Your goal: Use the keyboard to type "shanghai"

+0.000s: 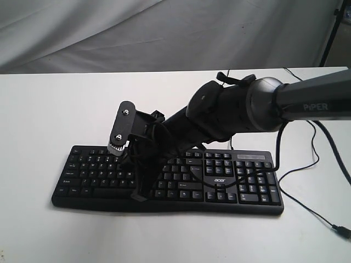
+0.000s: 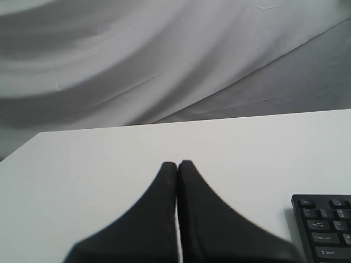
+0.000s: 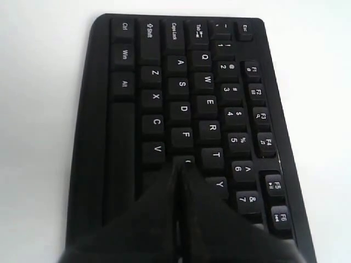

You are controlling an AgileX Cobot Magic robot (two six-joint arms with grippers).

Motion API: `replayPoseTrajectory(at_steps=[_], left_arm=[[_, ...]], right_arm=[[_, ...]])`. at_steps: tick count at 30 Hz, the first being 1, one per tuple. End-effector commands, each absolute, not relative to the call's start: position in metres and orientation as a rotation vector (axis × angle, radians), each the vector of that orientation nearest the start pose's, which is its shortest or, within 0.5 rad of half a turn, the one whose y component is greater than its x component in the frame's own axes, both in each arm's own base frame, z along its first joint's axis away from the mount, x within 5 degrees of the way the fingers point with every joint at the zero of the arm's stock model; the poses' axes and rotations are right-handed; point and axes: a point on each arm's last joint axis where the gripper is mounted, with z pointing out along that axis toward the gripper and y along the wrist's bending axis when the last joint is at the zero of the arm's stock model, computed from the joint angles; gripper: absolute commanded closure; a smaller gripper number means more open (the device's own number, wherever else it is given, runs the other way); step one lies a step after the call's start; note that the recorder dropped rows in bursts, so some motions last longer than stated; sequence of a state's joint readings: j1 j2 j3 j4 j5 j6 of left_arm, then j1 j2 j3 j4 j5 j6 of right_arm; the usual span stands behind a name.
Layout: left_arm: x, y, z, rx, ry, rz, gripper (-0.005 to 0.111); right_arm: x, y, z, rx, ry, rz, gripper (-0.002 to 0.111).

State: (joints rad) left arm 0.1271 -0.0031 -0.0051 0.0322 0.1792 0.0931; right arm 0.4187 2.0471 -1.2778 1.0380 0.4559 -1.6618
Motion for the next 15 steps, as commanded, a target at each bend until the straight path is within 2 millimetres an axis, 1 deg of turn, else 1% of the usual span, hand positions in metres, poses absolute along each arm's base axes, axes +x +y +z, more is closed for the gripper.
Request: replayPoseTrajectory(at_steps=[1, 15], left_arm=[[0.0556, 0.0074, 0.1974, -0.006, 1.661, 0.190, 0.106], [0.0556, 0.0074, 0.1974, -0.006, 1.661, 0.190, 0.106]], right_arm=[[0.3727, 0.2040, 0.1503, -1.410, 1.981, 0.365, 0.108], [0.3741, 0.2052, 0.1524, -1.377, 1.985, 0.379, 0.108]])
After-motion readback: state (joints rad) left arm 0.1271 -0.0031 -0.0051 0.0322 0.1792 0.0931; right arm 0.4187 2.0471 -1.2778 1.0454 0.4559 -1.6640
